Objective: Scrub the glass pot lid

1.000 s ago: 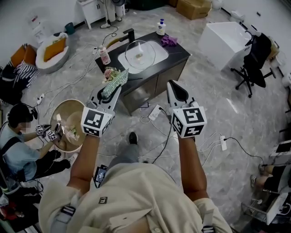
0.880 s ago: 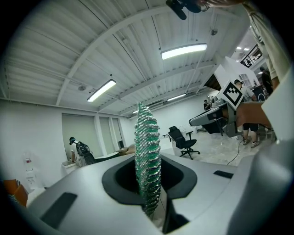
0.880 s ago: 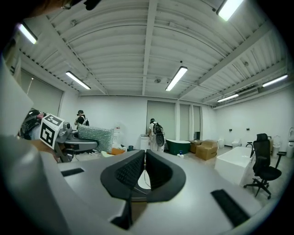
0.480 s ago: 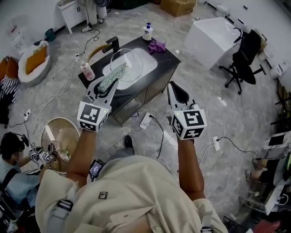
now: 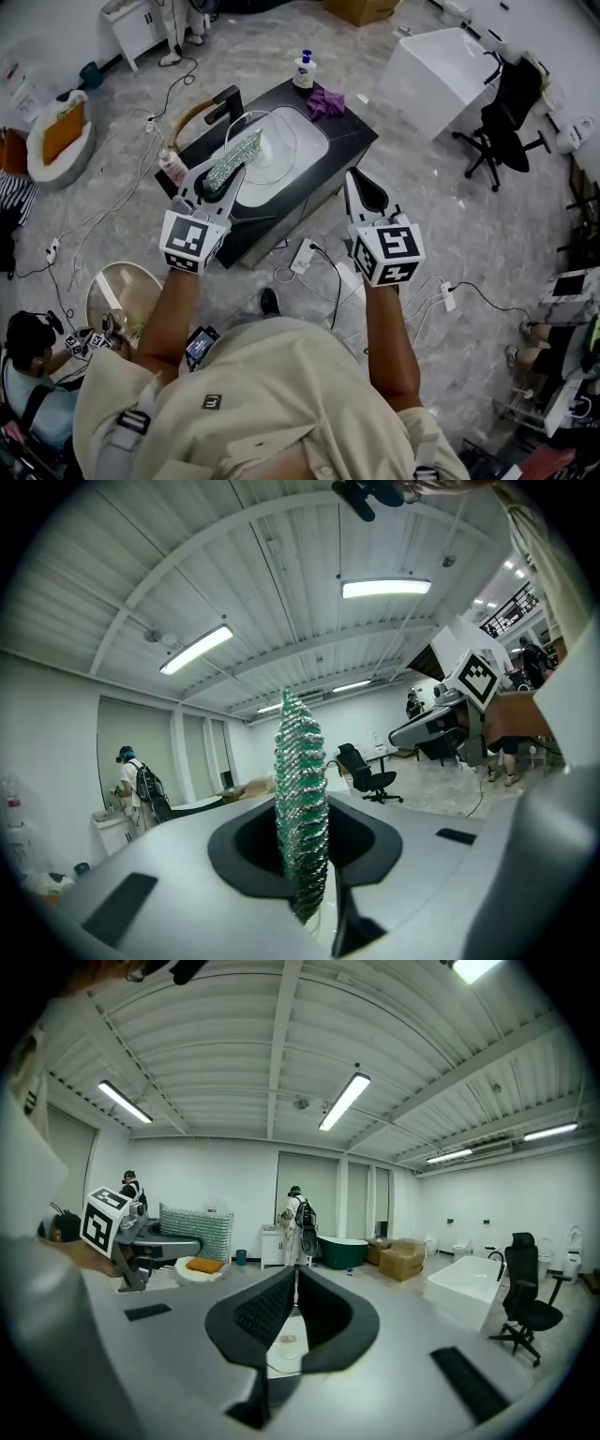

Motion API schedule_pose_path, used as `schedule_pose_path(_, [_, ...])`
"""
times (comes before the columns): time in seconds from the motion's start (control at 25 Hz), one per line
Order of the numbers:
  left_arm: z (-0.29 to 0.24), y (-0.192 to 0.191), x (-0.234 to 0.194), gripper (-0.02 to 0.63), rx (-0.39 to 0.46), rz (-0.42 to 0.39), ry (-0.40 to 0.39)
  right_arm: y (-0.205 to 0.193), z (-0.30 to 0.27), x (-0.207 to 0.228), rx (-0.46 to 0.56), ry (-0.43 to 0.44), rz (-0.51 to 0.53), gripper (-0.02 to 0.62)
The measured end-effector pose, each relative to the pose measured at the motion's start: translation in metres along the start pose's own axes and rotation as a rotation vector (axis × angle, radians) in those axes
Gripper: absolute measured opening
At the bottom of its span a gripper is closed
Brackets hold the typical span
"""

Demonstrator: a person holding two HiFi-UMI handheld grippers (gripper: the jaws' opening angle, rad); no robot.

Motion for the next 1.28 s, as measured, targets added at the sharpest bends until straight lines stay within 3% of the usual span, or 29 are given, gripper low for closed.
schedule_pose_path(0.36, [-0.028, -0.025, -0.031, 0.091, 0.009, 0.037, -0.011, 0.0, -0.049, 0.002, -0.029, 0.002, 0.02, 0.026])
schedule_pose_path(0.64, [-0.036, -0.022, -0.035, 0.091, 0.01, 0.025, 0.005, 0.003, -0.065, 0.011, -0.014, 0.022, 0.016, 0.026])
schedule_pose_path(1.0, [-0.023, -0.016, -0.056, 0.091, -0.042, 0.044, 0.184, 0.026, -0.131, 0.02, 0.017, 0.2, 0.032, 0.026])
schedule_pose_path(1.28, [-0.046, -0.01, -0.049, 0.091, -0.108, 0.052, 0.318, 0.03, -0.183, 0.051, 0.013, 0.357, 0.03, 0.026])
Point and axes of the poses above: the fingertips, and each gripper's own axes: z backward along the fingers, x to its right, y out of its top, the point moved 9 cm from there along z, backward along the fingers
